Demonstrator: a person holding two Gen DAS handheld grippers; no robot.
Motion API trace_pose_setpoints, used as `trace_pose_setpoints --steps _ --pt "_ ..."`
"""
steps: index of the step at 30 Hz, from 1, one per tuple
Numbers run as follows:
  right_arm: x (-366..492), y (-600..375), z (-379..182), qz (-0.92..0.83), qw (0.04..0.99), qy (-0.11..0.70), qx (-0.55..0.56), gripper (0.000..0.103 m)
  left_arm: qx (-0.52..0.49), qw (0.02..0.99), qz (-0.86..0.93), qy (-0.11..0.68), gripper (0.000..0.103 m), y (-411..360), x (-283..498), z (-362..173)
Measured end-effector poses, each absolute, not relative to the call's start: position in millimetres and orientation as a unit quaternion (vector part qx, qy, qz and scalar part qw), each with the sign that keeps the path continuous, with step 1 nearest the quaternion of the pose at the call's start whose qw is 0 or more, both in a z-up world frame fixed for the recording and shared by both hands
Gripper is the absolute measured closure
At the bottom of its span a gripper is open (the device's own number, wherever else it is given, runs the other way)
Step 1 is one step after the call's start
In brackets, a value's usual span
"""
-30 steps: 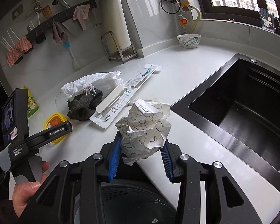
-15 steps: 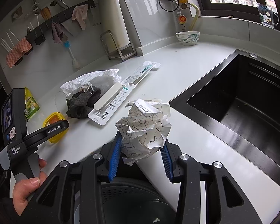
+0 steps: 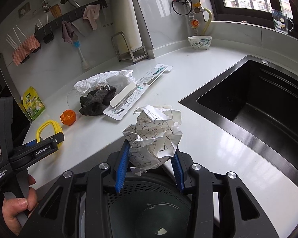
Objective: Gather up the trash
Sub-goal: 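Carry the paper and yellow container with both tools over the trash bin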
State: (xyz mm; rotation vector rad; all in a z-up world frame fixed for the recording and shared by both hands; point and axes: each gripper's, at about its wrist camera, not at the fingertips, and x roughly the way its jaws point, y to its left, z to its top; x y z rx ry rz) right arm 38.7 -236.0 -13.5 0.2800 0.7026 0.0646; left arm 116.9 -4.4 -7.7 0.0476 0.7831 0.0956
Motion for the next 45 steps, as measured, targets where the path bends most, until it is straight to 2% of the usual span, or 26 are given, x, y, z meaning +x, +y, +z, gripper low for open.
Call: trace_pose_setpoints --steps 12,19,45 --pt "-34.0 -220.4 -7.6 0.018 0.927 0.356 0.116 0.064 0.05 0.927 -0.06 0.368 0.03 -20.4 26.3 -3.1" --pt "-69.2 -214.5 -19.5 0.013 0.922 0.37 0.109 0.064 0.06 0.923 -0.106 0.365 0.03 -30.9 -8.8 -20.5" --pt "-68.2 -212.0 -92.5 0.023 0.879 0.456 0.136 0.064 0.064 0.876 -0.153 0.453 0.028 -46.6 -6.4 -79.0"
